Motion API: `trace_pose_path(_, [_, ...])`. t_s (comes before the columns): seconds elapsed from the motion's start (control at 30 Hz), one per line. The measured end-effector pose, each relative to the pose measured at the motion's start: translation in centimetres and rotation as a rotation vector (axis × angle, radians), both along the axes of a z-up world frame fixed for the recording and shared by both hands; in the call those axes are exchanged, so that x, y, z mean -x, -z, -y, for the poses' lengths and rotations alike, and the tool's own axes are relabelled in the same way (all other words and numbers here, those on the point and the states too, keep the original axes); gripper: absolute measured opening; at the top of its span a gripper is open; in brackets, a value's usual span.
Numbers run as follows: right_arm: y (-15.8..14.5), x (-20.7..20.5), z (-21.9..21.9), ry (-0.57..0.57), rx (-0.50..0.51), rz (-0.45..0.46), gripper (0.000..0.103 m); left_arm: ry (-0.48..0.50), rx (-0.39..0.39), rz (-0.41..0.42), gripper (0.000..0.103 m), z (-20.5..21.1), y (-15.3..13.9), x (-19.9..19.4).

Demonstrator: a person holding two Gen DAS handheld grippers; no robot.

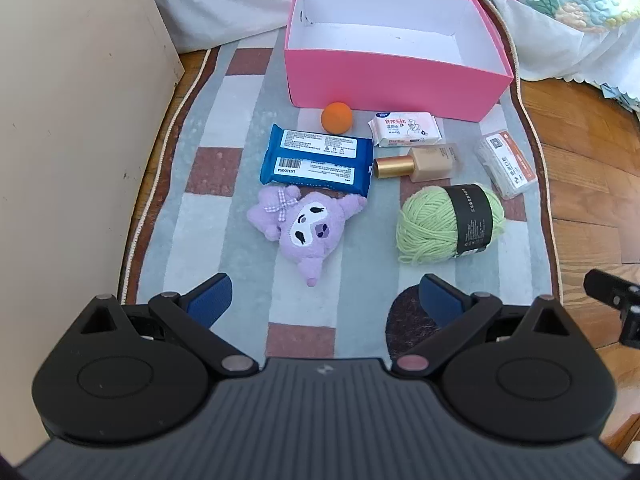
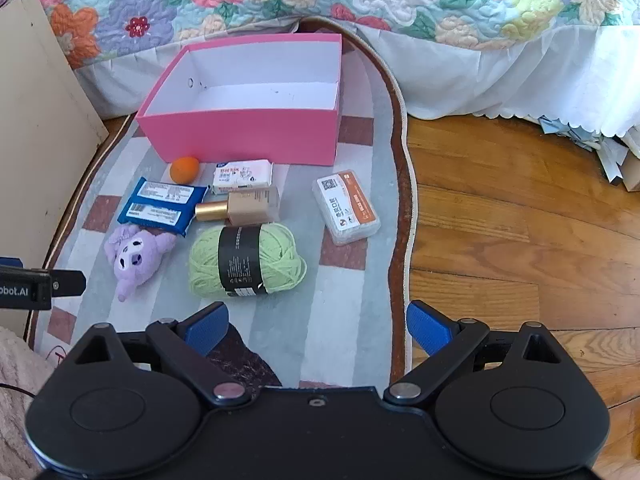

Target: Organize objects

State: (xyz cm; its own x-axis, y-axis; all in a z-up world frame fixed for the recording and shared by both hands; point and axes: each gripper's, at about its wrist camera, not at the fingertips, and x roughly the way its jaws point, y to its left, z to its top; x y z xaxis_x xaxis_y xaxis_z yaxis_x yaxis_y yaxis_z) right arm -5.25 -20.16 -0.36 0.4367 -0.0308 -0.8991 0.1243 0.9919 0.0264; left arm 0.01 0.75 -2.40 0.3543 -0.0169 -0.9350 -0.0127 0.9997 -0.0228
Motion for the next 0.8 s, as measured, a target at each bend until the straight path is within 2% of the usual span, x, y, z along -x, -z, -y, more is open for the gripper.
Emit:
trace_pose_path(0.2, [-0.2, 0.1, 0.2, 0.015, 0.007, 0.016, 0.098, 0.013, -0.016, 0.011, 0.102, 0.2, 0.1, 0.0])
trace_pose_path(0.43, [-0.5, 0.3, 0.8, 0.038, 0.017, 0.023, 0.098, 0.012, 0.01, 0.037, 0.102, 0.0, -0.2, 0.6])
trace_pose_path(0.6, [-0.4, 0.1, 0.8, 0.041, 0.025, 0.023, 0.098, 0.011, -0.016, 0.051, 0.102, -0.1, -0.1, 0.9])
trace_pose_path(0.8, [-0.3, 0.0, 0.9, 0.05, 0.032, 0.02, 0.098, 0.002, 0.025, 0.056, 0.102, -0.5, 0.0, 1.0])
